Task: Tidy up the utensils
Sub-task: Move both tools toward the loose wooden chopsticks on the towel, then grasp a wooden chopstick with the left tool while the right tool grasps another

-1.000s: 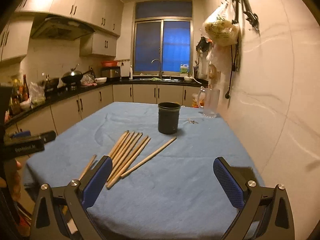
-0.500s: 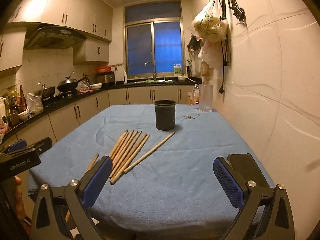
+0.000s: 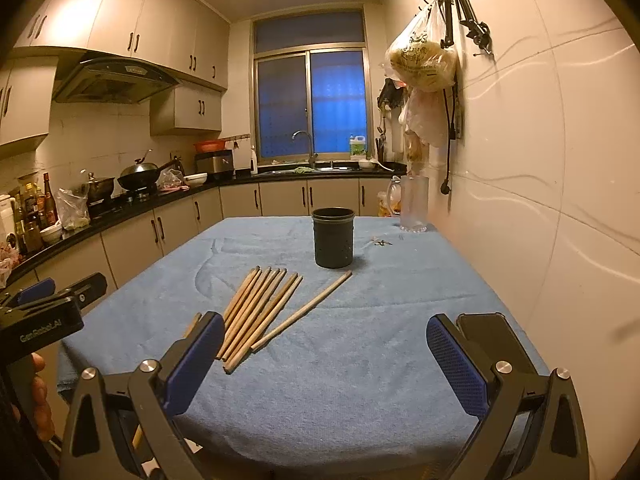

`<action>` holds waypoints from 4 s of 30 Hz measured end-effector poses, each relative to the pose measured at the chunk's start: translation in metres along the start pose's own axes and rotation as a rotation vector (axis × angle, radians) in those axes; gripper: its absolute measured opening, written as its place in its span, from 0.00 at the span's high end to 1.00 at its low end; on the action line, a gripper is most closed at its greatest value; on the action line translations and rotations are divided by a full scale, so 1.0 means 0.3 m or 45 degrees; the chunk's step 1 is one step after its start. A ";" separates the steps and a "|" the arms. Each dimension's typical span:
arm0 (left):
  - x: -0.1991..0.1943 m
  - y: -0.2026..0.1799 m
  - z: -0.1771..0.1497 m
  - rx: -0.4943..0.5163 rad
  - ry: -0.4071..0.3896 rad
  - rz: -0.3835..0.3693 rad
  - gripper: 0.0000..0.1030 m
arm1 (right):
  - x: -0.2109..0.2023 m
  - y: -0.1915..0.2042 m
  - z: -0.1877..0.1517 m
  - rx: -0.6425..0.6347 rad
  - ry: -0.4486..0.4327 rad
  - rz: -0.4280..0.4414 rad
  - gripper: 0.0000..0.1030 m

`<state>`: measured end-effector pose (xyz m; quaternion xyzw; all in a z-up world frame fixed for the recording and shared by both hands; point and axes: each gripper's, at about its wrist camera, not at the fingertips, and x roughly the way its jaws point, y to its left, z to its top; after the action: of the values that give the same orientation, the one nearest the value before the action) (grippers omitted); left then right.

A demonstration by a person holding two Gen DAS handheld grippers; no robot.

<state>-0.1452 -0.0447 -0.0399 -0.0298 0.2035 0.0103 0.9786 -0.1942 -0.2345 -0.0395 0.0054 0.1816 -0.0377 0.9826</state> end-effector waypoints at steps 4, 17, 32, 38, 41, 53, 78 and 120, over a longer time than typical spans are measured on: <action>-0.005 -0.006 -0.001 0.012 -0.013 0.005 0.00 | 0.004 0.002 -0.004 0.004 0.009 -0.002 0.01; -0.009 -0.021 -0.001 0.043 -0.063 -0.026 0.00 | 0.020 -0.015 -0.007 0.015 0.014 -0.016 0.01; 0.055 -0.041 0.022 0.052 -0.062 -0.062 0.00 | 0.100 -0.060 0.044 0.044 0.034 -0.058 0.01; 0.126 -0.055 0.025 0.094 0.016 -0.017 0.00 | 0.149 -0.062 0.050 0.007 0.054 -0.051 0.01; 0.165 -0.057 0.028 0.097 0.061 0.009 0.00 | 0.182 -0.066 0.066 -0.008 0.085 -0.023 0.01; 0.310 -0.049 0.030 0.073 0.268 0.009 0.00 | 0.365 -0.086 0.122 -0.131 0.267 -0.038 0.01; 0.562 -0.140 0.060 0.165 0.850 -0.369 0.54 | 0.689 -0.171 0.212 0.185 0.627 0.152 0.13; 0.761 -0.010 0.276 -0.069 0.711 -0.494 0.93 | 1.275 -0.160 0.220 0.467 1.071 0.110 0.67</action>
<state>0.0972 -0.0407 -0.0550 -0.0956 0.4537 -0.1792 0.8677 0.1817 -0.3116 -0.1145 0.2015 0.5546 -0.0227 0.8070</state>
